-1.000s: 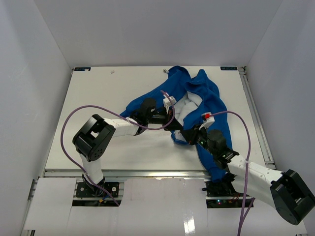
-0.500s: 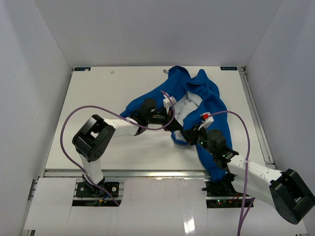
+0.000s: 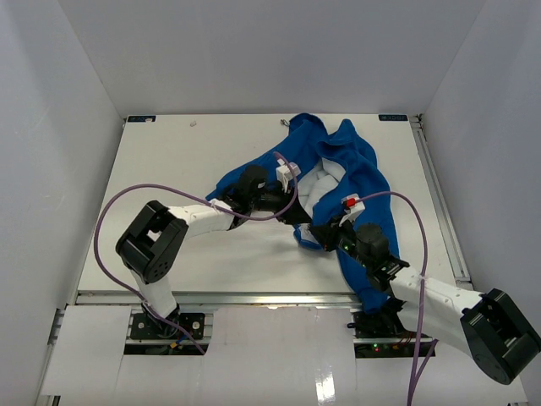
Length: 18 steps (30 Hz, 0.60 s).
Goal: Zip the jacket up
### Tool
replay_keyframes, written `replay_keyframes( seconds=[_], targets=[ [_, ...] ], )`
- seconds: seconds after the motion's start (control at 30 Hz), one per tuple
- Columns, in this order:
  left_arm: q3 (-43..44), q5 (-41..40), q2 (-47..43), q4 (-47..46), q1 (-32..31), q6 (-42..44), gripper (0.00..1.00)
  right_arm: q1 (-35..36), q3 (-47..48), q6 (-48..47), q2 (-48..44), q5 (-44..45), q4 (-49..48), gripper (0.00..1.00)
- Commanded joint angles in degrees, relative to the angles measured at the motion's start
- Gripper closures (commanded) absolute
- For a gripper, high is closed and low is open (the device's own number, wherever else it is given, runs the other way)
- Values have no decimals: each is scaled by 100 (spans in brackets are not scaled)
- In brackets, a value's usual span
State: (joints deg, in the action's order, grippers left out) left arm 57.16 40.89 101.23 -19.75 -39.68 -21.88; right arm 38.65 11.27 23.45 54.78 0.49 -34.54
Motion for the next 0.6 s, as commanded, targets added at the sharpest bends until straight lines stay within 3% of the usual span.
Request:
replay_keyframes(
  seconds=[0.0,0.23,0.57],
  targets=[
    [438,-1064,-718,1077,208,360,47,19,-148,23,-321,-255,-402,92],
    [594,-1770,-799,1703,337,599,44,2,-272,72,-573,-84,-392,92],
    [1932,-2653,542,2999,443,1262,42,-32,-354,29,-1055,160,-221,92]
  ],
)
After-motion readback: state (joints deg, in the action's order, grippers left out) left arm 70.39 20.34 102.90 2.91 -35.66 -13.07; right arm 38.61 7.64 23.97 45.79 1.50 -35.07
